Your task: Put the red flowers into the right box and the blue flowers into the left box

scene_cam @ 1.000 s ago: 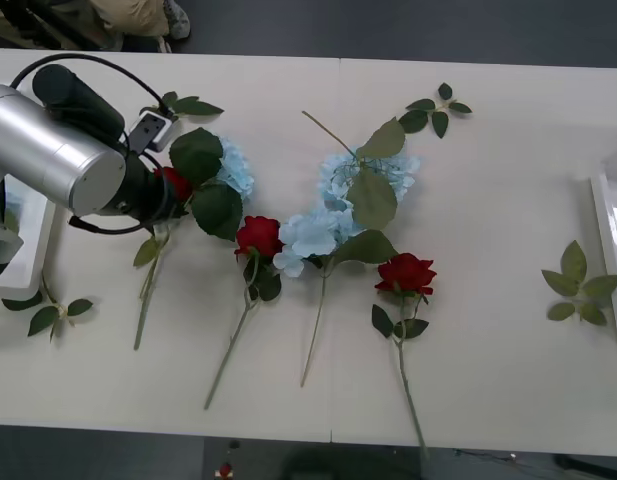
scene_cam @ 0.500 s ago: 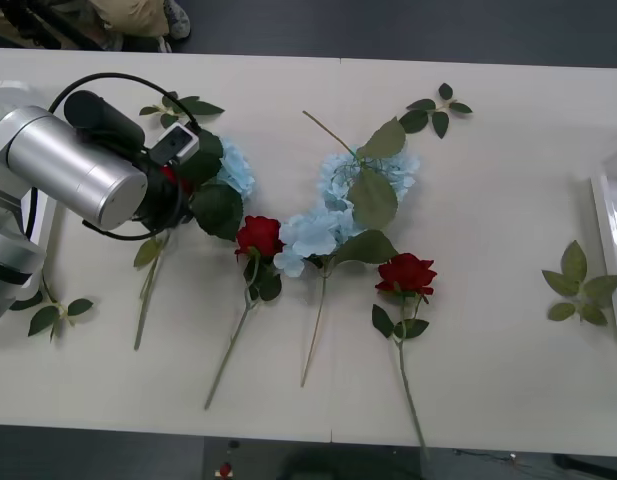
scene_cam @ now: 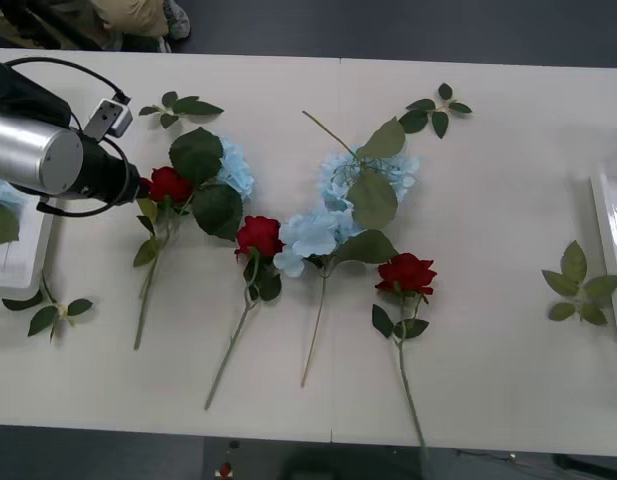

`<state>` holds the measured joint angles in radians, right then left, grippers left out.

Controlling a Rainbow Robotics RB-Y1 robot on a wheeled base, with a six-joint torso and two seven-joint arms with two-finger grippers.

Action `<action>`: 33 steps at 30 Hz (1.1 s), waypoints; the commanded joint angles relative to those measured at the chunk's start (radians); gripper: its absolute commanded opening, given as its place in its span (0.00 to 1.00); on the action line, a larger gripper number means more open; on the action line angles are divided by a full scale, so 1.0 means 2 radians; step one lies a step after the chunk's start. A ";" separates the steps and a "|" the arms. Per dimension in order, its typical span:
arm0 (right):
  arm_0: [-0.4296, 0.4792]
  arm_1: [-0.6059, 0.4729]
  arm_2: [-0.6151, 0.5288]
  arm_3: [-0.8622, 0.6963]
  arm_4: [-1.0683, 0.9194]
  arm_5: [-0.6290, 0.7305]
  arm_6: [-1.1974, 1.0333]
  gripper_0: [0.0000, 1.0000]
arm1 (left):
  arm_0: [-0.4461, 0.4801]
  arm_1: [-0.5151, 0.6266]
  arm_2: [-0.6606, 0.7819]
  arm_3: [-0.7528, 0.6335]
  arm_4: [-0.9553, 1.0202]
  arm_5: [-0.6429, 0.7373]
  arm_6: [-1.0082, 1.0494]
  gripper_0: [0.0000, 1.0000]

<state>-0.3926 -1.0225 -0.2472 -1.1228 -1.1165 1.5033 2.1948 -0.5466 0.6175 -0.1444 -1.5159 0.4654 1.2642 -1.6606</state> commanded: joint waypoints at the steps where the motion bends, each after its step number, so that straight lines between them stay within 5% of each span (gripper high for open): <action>1: 0.017 0.008 0.001 -0.111 -0.008 0.025 -0.119 1.00 | 0.000 0.004 -0.011 0.018 -0.002 -0.030 -0.010 1.00; 12: 0.138 0.015 0.082 -0.428 -0.037 -0.008 -0.373 1.00 | 0.000 0.004 -0.061 0.027 0.004 -0.045 -0.010 1.00; 18: 0.154 0.015 0.163 -0.530 -0.029 -0.045 -0.490 1.00 | 0.000 0.004 -0.086 0.027 -0.001 -0.045 -0.010 1.00; 33: 0.118 0.073 0.356 -0.549 0.133 -0.147 -0.688 1.00 | 0.000 -0.007 -0.113 0.075 -0.010 -0.082 -0.015 1.00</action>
<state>-0.1432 -0.9206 0.4666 -2.2335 -0.8869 1.2216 0.8380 -0.5460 0.6147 -0.3732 -1.3725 0.4429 1.1123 -1.6606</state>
